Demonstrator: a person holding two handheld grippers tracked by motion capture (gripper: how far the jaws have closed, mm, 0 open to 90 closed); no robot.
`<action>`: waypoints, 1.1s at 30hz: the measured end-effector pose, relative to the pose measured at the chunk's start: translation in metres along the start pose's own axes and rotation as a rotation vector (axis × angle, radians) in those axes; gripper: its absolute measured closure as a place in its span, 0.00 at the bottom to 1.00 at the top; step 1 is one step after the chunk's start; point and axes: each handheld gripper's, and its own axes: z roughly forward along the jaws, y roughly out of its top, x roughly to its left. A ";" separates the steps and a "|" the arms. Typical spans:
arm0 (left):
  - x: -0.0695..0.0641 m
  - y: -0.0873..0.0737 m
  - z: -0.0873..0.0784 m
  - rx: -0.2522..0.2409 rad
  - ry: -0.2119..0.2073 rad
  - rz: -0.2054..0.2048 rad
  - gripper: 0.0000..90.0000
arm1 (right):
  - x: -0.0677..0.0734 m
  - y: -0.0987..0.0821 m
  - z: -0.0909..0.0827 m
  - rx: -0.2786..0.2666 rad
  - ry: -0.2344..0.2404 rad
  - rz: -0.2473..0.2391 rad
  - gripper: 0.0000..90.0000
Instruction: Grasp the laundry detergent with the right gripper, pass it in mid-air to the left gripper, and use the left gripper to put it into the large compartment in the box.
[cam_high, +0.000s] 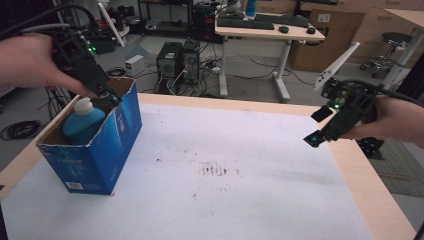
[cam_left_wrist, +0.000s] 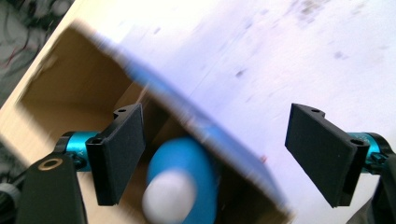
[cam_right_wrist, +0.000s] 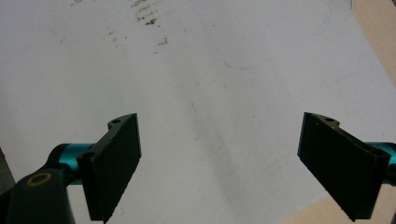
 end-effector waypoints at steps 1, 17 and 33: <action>-0.004 0.006 0.003 -0.004 -0.006 0.017 0.22 | 0.001 0.000 0.000 -0.004 -0.002 0.001 0.14; -0.061 0.060 0.061 -0.050 -0.069 0.152 0.22 | 0.020 0.007 0.000 -0.038 0.009 -0.040 0.14; -0.074 0.063 0.088 -0.026 -0.082 0.152 0.22 | 0.021 0.008 0.007 -0.042 0.024 -0.049 0.14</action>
